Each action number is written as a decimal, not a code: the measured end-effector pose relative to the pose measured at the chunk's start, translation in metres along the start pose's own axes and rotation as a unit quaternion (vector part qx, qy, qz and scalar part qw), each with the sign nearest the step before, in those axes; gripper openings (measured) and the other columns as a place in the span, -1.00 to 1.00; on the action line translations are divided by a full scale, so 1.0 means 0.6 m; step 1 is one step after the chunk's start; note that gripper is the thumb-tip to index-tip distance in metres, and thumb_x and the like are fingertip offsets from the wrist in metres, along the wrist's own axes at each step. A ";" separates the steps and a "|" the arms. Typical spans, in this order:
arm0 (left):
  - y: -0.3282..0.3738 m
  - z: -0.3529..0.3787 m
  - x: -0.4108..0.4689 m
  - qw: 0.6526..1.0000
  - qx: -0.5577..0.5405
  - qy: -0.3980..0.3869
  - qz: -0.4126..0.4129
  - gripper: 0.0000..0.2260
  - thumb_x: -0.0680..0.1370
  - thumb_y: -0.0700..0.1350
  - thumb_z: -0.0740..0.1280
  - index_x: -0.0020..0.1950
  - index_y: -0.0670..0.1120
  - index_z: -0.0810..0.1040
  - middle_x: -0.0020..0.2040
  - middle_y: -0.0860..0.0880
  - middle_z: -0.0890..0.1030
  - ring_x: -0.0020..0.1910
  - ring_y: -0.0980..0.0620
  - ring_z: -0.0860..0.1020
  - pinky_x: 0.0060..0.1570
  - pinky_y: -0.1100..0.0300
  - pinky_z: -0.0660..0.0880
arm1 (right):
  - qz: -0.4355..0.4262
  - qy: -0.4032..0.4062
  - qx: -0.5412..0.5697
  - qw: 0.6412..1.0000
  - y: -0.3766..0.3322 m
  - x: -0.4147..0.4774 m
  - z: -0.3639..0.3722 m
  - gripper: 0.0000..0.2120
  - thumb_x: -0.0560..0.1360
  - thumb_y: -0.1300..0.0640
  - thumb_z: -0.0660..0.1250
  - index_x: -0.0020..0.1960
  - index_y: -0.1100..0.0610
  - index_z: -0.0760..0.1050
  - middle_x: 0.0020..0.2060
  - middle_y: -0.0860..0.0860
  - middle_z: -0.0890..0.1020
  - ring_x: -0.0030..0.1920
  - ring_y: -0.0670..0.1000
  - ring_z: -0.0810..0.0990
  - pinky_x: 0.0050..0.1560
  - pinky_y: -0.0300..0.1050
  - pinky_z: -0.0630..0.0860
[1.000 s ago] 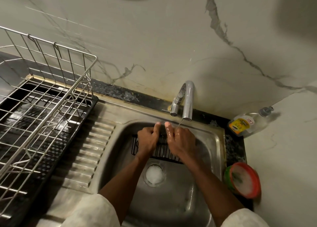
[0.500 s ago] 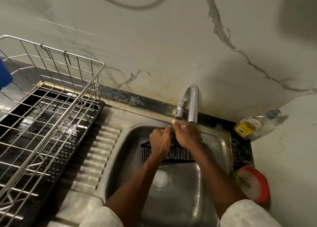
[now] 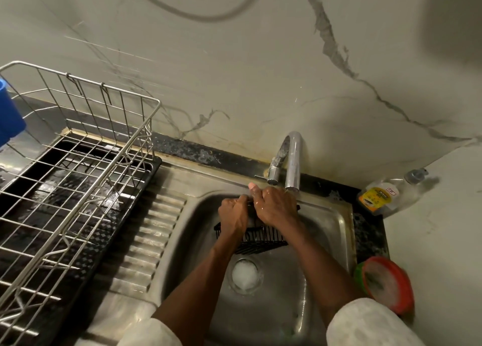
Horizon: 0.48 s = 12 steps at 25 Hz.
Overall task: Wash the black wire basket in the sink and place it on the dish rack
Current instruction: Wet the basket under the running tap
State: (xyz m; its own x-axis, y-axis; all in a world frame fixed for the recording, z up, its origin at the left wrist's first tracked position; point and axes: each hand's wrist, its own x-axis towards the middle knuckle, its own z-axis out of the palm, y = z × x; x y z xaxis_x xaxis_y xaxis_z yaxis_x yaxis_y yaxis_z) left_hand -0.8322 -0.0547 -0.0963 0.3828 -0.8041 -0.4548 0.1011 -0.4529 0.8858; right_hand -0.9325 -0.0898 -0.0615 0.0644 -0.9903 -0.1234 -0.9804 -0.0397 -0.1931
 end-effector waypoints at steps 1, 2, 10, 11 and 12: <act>0.006 0.003 0.005 1.000 0.001 0.001 -0.001 -0.72 0.57 -0.07 0.33 -0.30 -0.14 0.59 -0.31 -0.13 0.63 -0.26 -0.08 0.56 -0.05 -0.08 0.60 | 0.015 0.016 -0.004 1.000 -0.002 0.002 0.002 -0.29 0.66 -0.31 -0.14 -0.20 0.10 0.60 -0.20 0.10 0.65 -0.07 0.10 0.65 0.01 -0.01 0.47; 0.013 0.002 0.008 1.000 -0.004 0.003 -0.007 -0.72 0.58 -0.08 0.33 -0.31 -0.12 0.54 -0.31 -0.10 0.60 -0.24 -0.07 0.54 -0.06 -0.04 0.58 | 0.012 0.049 0.009 0.999 -0.004 -0.005 0.007 -0.31 0.67 -0.27 -0.13 -0.16 0.10 0.63 -0.22 0.07 0.65 -0.09 0.07 0.65 -0.02 -0.05 0.48; -0.025 -0.013 0.011 0.999 0.007 -0.033 0.013 -0.76 0.62 -0.13 0.32 -0.18 -0.18 0.67 -0.28 -0.06 0.66 -0.26 -0.04 0.60 -0.19 0.11 0.56 | -0.075 0.023 0.019 0.997 0.018 -0.037 0.010 -0.44 0.69 -0.22 -0.12 -0.26 0.02 0.42 -0.34 0.01 0.56 -0.30 -0.02 0.52 -0.12 -0.07 0.47; -0.021 -0.011 0.012 0.999 0.011 -0.029 0.017 -0.76 0.61 -0.13 0.33 -0.22 -0.17 0.65 -0.31 -0.06 0.65 -0.28 -0.07 0.59 -0.16 0.07 0.56 | -0.036 0.020 0.033 0.999 0.013 -0.025 0.001 -0.39 0.69 -0.24 -0.13 -0.31 0.05 0.43 -0.36 0.00 0.53 -0.31 -0.02 0.50 -0.16 -0.11 0.40; -0.014 -0.008 0.015 0.999 0.021 -0.025 0.004 -0.77 0.60 -0.12 0.34 -0.23 -0.17 0.60 -0.30 -0.07 0.63 -0.26 -0.08 0.56 -0.13 0.05 0.55 | -0.003 0.038 0.036 0.999 0.011 -0.018 0.000 -0.38 0.69 -0.24 -0.13 -0.33 0.06 0.44 -0.35 -0.01 0.51 -0.30 -0.03 0.49 -0.19 -0.14 0.34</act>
State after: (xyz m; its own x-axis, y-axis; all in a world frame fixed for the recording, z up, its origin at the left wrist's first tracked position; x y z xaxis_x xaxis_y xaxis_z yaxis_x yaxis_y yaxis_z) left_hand -0.8252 -0.0563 -0.1072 0.3373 -0.8254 -0.4527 0.0591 -0.4613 0.8853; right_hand -0.9399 -0.0796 -0.0614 0.0538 -0.9974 -0.0485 -0.9641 -0.0392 -0.2628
